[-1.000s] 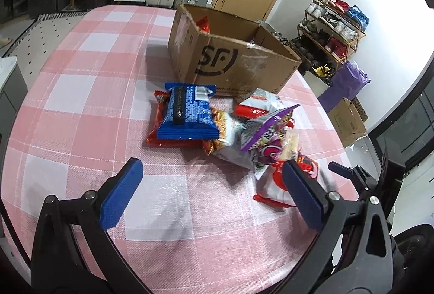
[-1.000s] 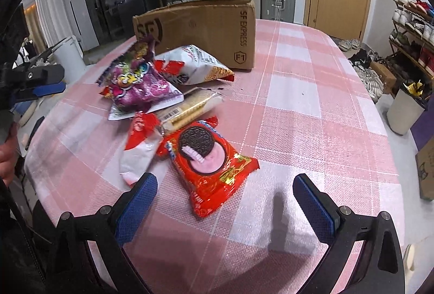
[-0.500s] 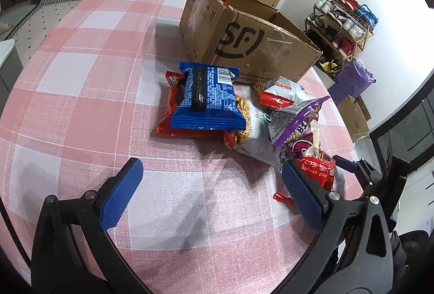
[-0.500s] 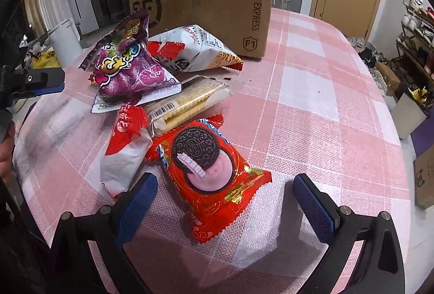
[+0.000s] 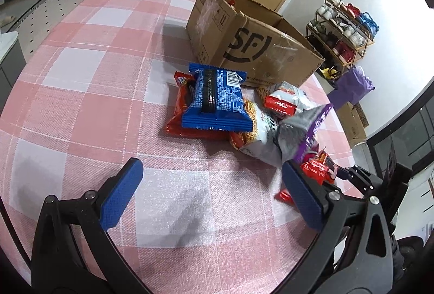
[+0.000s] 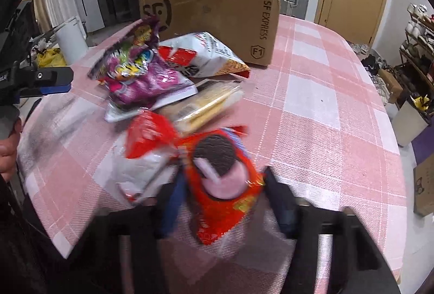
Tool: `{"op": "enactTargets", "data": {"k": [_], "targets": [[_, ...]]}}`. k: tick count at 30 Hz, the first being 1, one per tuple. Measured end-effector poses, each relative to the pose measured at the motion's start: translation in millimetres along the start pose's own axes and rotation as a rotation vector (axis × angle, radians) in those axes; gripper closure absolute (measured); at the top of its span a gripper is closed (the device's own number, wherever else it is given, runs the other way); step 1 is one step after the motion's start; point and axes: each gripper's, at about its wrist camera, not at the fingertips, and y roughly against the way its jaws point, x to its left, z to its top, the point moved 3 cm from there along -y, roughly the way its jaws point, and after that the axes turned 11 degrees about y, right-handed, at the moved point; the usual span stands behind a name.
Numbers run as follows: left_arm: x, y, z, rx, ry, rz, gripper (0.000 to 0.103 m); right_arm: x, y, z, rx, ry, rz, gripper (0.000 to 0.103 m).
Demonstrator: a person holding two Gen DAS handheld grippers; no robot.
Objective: Organize snacks
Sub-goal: 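Grasp the red Oreo pack with the right tool, then lift the Oreo pack with the right tool while the left tool grasps the blue biscuit pack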
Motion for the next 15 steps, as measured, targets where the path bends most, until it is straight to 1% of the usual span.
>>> {"op": "enactTargets", "data": {"k": [4,8,15], "targets": [[3,6,-1,-0.010,0.005,-0.012,0.001,0,4,-3,-0.005,-0.037,0.029,0.056],[13,15,-2,-0.020,0.023,-0.022,0.001,-2,15,-4,-0.038,-0.084,0.062,0.056],[25,21,-2,-0.018,0.043,-0.027,0.001,-3,24,-3,-0.051,-0.118,0.074,0.056]]}}
